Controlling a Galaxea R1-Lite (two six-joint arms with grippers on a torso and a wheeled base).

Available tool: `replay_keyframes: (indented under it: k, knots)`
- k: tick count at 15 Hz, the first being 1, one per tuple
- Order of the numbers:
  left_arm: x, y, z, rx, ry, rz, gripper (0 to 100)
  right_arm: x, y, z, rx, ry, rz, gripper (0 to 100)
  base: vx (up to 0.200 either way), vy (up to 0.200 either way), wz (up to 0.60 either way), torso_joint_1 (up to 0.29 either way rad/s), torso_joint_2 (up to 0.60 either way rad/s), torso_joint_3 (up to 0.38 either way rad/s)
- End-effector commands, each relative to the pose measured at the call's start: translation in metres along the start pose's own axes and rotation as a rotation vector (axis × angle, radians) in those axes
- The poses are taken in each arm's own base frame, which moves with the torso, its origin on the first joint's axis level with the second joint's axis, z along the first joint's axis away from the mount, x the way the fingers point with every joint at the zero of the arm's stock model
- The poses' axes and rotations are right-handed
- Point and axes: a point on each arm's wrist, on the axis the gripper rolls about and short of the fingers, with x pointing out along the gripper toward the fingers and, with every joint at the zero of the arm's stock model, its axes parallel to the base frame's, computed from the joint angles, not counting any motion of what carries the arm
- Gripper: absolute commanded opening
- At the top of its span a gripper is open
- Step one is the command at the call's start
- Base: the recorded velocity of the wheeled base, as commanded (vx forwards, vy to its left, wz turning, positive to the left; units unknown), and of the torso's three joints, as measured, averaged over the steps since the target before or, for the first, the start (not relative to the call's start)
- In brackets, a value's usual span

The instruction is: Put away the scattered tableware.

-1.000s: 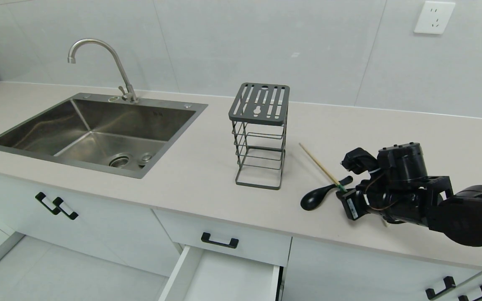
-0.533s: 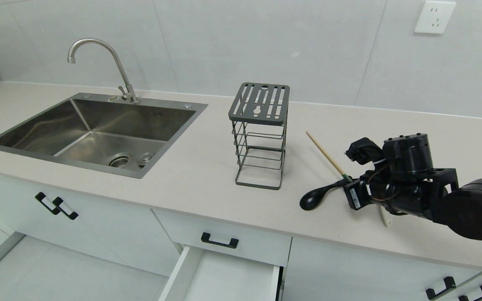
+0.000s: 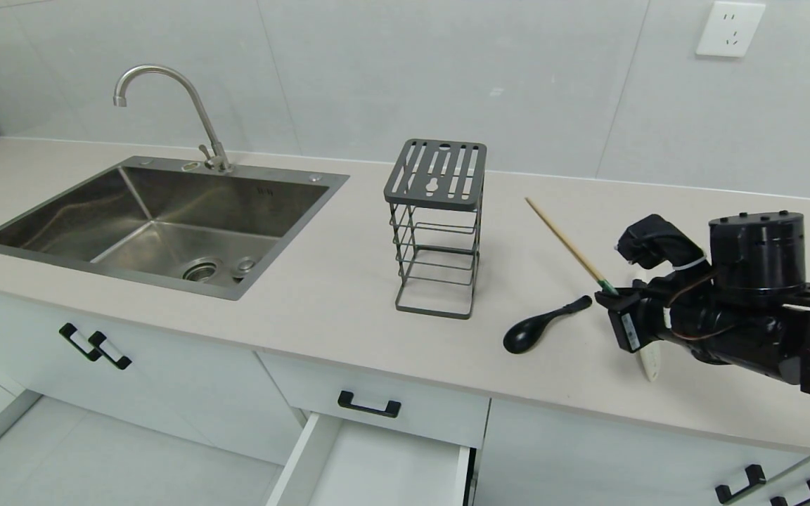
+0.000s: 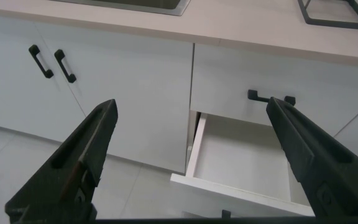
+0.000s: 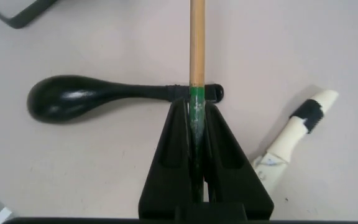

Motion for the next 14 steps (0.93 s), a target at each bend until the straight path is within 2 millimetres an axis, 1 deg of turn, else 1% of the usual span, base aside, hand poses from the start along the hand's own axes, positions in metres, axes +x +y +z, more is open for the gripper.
replay_keyframes:
  k: [1,4,5,6,8,10,12,14]
  knots:
    - [0.000,0.000,0.000,0.000,0.001,0.001,100,-0.026,0.001,0.014,-0.010,-0.085,0.010,0,0.000,0.000,0.00,0.000,0.00,0.000]
    - [0.000,0.000,0.000,0.000,0.001,0.001,100,-0.050,0.006,0.028,-0.022,-0.179,0.067,0,0.000,0.000,0.00,0.000,0.00,0.000]
    - [0.000,0.000,0.000,0.000,0.001,0.001,100,-0.055,0.007,0.030,-0.025,-0.197,0.086,0,0.000,0.000,0.00,0.000,0.00,0.000]
    - [0.000,0.000,0.000,0.000,0.001,0.001,100,-0.065,0.010,0.030,-0.028,-0.217,0.105,0,0.000,0.000,0.00,0.000,0.00,0.000]
    - [0.000,0.000,0.000,0.000,0.001,0.001,100,-0.074,0.012,0.028,-0.032,-0.229,0.125,0,0.000,0.000,0.00,0.000,0.00,0.000]
    - [0.000,0.000,0.000,0.000,0.001,0.001,100,-0.078,0.015,0.028,-0.039,-0.247,0.175,0,0.000,0.000,0.00,0.000,0.00,0.000]
    - [0.000,0.000,0.000,0.000,0.001,0.001,100,-0.080,0.029,0.022,-0.131,-0.271,0.331,0,0.000,0.000,0.00,0.000,0.00,0.000]
    - [0.000,0.000,0.000,0.000,0.001,0.001,100,-0.080,0.044,0.010,-0.190,-0.258,0.453,0,0.000,0.000,0.00,0.000,0.00,0.000]
